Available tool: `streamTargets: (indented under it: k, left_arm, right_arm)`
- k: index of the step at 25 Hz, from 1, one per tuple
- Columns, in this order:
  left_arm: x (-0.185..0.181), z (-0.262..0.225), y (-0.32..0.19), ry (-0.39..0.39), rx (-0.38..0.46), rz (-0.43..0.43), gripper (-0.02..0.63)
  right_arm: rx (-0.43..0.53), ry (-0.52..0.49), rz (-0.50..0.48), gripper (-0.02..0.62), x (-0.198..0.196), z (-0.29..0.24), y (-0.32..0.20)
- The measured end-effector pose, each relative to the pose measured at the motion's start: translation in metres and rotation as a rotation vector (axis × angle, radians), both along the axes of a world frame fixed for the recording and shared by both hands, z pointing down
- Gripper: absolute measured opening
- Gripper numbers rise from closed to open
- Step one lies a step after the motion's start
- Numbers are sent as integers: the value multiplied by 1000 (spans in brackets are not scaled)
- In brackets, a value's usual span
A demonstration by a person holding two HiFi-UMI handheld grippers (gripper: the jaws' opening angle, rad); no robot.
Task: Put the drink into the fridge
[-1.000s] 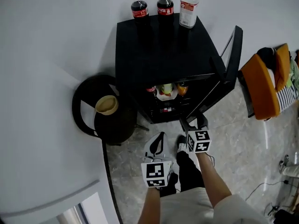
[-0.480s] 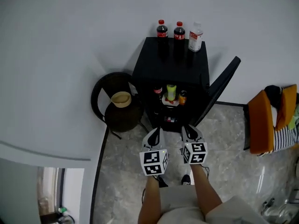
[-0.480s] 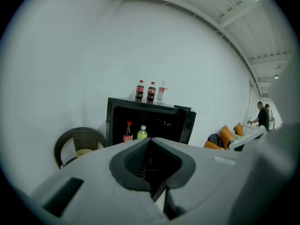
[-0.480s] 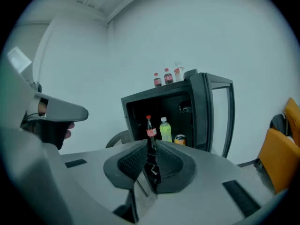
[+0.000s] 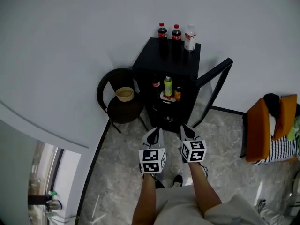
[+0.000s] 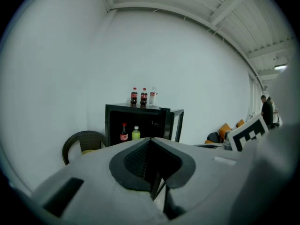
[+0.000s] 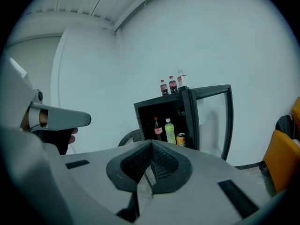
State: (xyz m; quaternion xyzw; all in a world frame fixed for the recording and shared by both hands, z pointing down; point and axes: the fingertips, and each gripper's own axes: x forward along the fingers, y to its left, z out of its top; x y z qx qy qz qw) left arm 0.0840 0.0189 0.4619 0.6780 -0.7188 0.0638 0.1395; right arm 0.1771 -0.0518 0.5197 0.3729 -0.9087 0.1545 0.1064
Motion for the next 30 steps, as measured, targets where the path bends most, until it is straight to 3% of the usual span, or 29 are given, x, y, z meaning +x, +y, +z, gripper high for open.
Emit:
streamTargets:
  k: [10,30]
  left_arm:
    - [32,0,30,-28,-7,-9,9]
    - [17,-3,42,-73,-21,16,9]
  right_arm:
    - [21,16,-14,6,34,-2,24]
    - [43,5,47,6,37,-9,28]
